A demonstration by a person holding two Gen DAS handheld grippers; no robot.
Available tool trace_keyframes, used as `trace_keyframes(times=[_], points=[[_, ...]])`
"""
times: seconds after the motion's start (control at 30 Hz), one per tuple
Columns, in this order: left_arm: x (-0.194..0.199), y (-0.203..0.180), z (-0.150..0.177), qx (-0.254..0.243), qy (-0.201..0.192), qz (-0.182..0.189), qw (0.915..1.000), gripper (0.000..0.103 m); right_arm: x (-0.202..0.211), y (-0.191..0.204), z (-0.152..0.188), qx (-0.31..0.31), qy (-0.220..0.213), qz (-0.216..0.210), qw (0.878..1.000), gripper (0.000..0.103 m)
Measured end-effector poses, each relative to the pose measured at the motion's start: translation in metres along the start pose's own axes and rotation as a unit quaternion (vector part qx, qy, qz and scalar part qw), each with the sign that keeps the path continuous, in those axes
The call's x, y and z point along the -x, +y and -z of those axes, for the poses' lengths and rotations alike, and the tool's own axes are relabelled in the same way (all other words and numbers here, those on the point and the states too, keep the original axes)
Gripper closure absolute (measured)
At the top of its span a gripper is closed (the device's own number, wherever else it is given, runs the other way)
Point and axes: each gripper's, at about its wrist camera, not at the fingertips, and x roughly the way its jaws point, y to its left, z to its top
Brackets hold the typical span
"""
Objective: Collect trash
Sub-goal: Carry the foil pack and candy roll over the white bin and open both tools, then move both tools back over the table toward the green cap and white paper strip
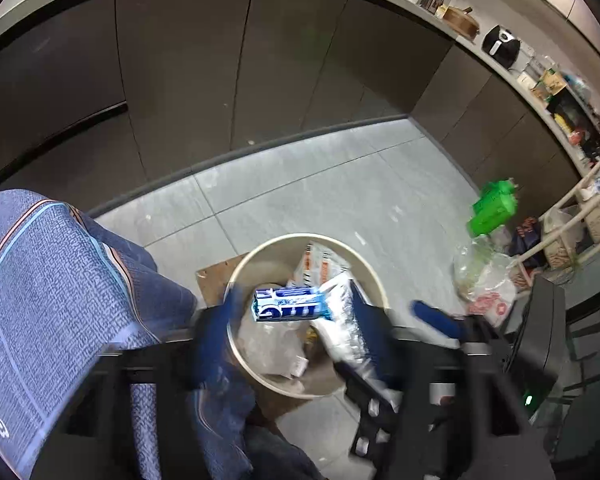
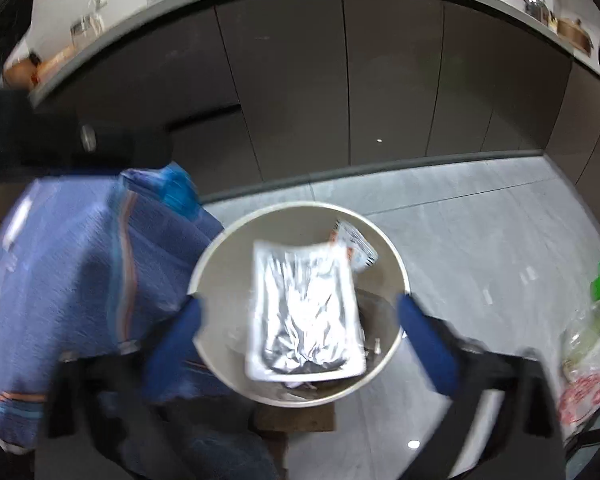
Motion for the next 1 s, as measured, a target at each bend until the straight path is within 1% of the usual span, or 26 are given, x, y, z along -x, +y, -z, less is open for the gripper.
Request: trace_keyframes(times=[0.03,0.1,0.17,0.3,0.5,0.63,0.77,0.87,1.0], points=[[-0.002,0.0,0.0,0.002,-0.01,-0.014,0.9999,0.016,-0.002,0.002,0.003,0.014,0.006,0.008,1.0,0.004],[-0.004,0.001,0.002,0.004,-0.023,-0.027,0.9993,0.009,-0.003,0.002,0.009,0.031,0.012,0.017,0.999,0.004],[-0.005,0.004,0.004,0.01,-0.029,-0.035,0.9989,0.009,0.0,0.0,0.014,0.034,0.013,0.016,0.999,0.004],[-0.003,0.009,0.004,0.018,-0.026,-0.035,0.9989,0.009,0.009,-0.007,0.021,0.017,0.013,0.009,1.0,0.004],[0.013,0.007,0.009,0.018,-0.036,-0.04,0.9984,0.009,0.025,-0.008,0.017,0.009,0.006,0.002,1.0,0.004],[0.034,0.007,0.01,0.014,-0.051,-0.047,0.9975,0.009,0.041,-0.002,0.01,0.012,-0.011,-0.004,1.0,0.004],[0.056,0.012,0.013,0.019,-0.054,-0.058,0.9966,0.009,0.06,0.008,0.002,0.015,-0.029,-0.017,0.999,0.004],[0.078,0.018,0.019,0.033,-0.065,-0.063,0.9953,0.009,0.076,0.015,-0.004,0.014,-0.043,-0.029,0.999,0.004],[0.109,0.033,0.034,0.062,-0.078,-0.073,0.9923,0.009,0.098,0.029,-0.01,0.016,-0.064,-0.05,0.997,0.004]])
